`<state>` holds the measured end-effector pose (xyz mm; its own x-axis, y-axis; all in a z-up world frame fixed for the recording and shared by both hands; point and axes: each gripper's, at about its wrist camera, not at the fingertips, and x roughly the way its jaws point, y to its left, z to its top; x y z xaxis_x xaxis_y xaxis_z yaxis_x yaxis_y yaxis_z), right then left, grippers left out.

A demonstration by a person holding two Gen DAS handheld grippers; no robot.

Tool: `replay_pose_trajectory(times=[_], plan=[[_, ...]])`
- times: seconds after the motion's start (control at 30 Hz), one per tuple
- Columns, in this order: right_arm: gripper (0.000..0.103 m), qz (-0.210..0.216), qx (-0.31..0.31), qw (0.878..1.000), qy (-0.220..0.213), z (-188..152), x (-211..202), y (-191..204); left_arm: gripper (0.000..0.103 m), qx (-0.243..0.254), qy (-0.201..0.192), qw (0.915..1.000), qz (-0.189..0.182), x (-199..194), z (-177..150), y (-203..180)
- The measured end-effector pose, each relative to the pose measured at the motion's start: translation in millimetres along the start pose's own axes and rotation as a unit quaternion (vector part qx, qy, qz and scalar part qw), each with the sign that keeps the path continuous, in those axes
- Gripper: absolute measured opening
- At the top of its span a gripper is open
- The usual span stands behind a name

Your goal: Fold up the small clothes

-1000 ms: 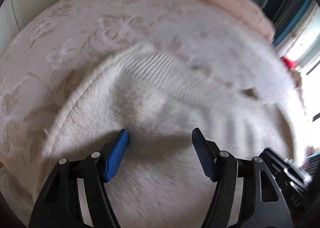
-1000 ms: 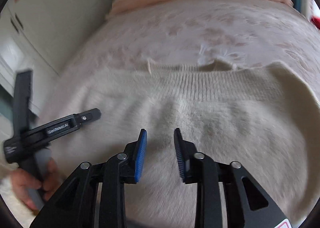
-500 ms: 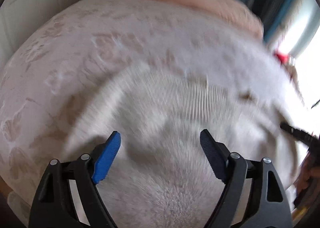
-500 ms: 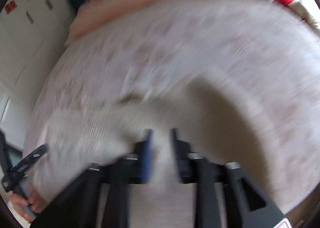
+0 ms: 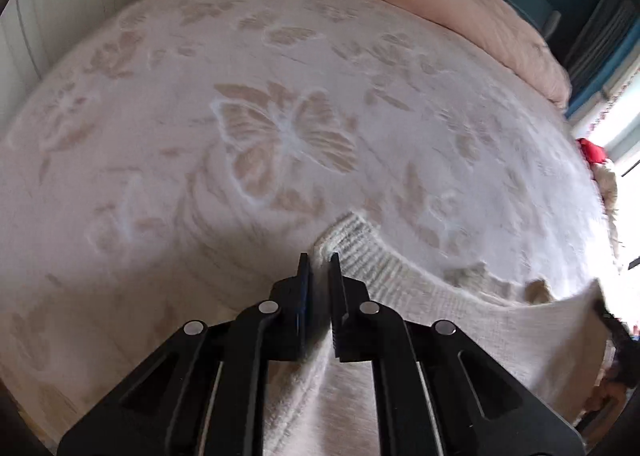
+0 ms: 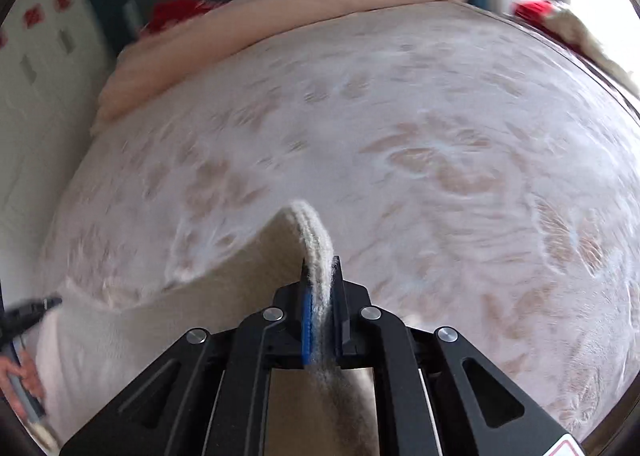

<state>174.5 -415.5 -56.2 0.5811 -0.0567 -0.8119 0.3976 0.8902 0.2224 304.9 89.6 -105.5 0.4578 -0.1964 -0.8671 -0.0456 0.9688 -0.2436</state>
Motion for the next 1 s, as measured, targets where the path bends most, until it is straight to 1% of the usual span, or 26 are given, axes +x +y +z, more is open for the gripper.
replay_pose_trajectory(times=[0.03,0.07,0.1,0.13,0.17,0.2,0.27,0.3,0.33,0.37,0.4,0.43,0.47,0.5,0.57,0.63,0.67,0.7,0.73,0.77,0.8,0.83,0.87,0.93,0.97,1.0], plan=[[0.007,-0.01,0.015,1.0,0.013,-0.1,8.7,-9.7,0.008,-0.005,0.007,0.9999,0.006,6.7,0.7,3.6],[0.007,-0.025,0.022,0.999,0.04,-5.3,25.4,-20.1,0.008,-0.009,0.018,0.9997,0.014,17.1,-0.5,6.5],[0.007,-0.035,0.018,0.996,0.076,-13.2,45.9,-24.1,0.009,0.0,0.032,0.9991,0.029,32.8,-3.7,7.3],[0.008,-0.04,0.001,0.996,0.076,-20.9,52.6,-22.8,0.01,0.009,0.029,0.9988,0.039,39.0,-6.3,6.5],[0.009,-0.044,-0.011,0.997,0.064,-20.0,47.7,-17.6,0.011,0.019,0.015,0.9985,0.049,37.7,-8.2,2.3],[0.011,-0.035,-0.008,0.998,0.059,-16.4,37.4,-11.8,0.013,0.03,0.008,0.9978,0.058,32.9,-8.6,-4.2],[0.013,-0.017,-0.001,0.999,0.042,-14.8,14.6,-3.8,0.02,0.029,0.005,0.9982,0.052,20.4,-8.5,-7.7],[0.016,-0.017,-0.007,1.0,0.024,-16.3,-0.4,2.2,0.02,0.027,-0.007,0.9985,0.048,4.7,-10.2,-9.6],[0.021,-0.013,-0.02,1.0,-0.001,-22.1,-22.2,12.1,0.02,0.028,-0.023,0.9982,0.047,-9.3,-13.8,-12.1],[0.021,-0.002,-0.029,1.0,-0.011,-29.4,-39.4,19.5,0.025,0.032,-0.042,0.9977,0.042,-25.1,-17.4,-14.5],[0.021,0.014,-0.034,0.999,-0.012,-39.4,-52.1,26.4,0.029,0.036,-0.057,0.9973,0.026,-43.3,-27.3,-17.4],[0.021,0.038,-0.036,0.999,-0.01,-54.8,-64.2,35.2,0.037,0.035,-0.061,0.9975,0.009,-57.6,-38.5,-19.2],[0.021,0.06,-0.036,0.998,-0.001,-70.7,-70.6,43.0,0.04,0.029,-0.062,0.9976,-0.006,-66.7,-48.6,-20.4],[0.021,0.075,-0.033,0.997,0.012,-79.5,-70.5,49.5,0.04,0.022,-0.061,0.9973,-0.035,-78.3,-67.4,-21.7],[0.021,0.109,-0.038,0.992,0.043,-115.5,-71.0,70.8,0.041,0.032,-0.043,0.9965,-0.065,-86.3,-100.7,-31.3],[0.021,0.124,-0.063,0.988,0.074,-145.0,-62.4,93.2,0.042,0.046,-0.018,0.9963,-0.07,-79.9,-127.8,-38.6],[0.021,0.119,-0.075,0.986,0.085,-155.6,-53.8,101.0,0.042,0.051,-0.003,0.9963,-0.068,-71.8,-137.5,-41.1],[0.02,0.101,-0.089,0.987,0.093,-167.3,-39.8,106.1,0.042,0.055,0.018,0.9968,-0.055,-57.5,-149.2,-43.1],[0.019,0.098,-0.095,0.987,0.081,-172.3,-35.0,106.8,0.042,0.066,0.006,0.9969,-0.043,-52.4,-157.0,-46.4],[0.018,0.093,-0.1,0.988,0.072,-173.4,-36.8,108.8,0.043,0.085,-0.017,0.9957,-0.031,-52.5,-161.5,-50.3],[0.018,0.082,-0.098,0.988,0.082,-168.1,-41.2,113.0,0.043,0.109,-0.021,0.9937,-0.013,-52.3,-163.4,-57.2],[0.022,0.08,-0.093,0.989,0.084,-164.4,-47.0,114.5,0.043,0.117,-0.017,0.993,-0.004,-54.4,-162.3,-61.4],[0.022,0.089,-0.087,0.989,0.079,-159.6,-57.6,116.8,0.043,0.113,-0.012,0.9935,-0.004,-58.8,-159.8,-62.5],[0.022,0.117,-0.086,0.987,0.063,-155.5,-77.2,119.6,0.044,0.073,-0.009,0.9968,-0.033,-75.2,-154.0,-53.6],[0.022,0.122,-0.091,0.986,0.063,-157.1,-82.3,120.8,0.048,0.055,-0.013,0.9974,-0.044,-81.2,-155.8,-48.1],[0.022,0.12,-0.103,0.985,0.069,-163.0,-81.2,123.1,0.05,0.044,-0.011,0.998,-0.044,-83.4,-159.8,-42.7]])
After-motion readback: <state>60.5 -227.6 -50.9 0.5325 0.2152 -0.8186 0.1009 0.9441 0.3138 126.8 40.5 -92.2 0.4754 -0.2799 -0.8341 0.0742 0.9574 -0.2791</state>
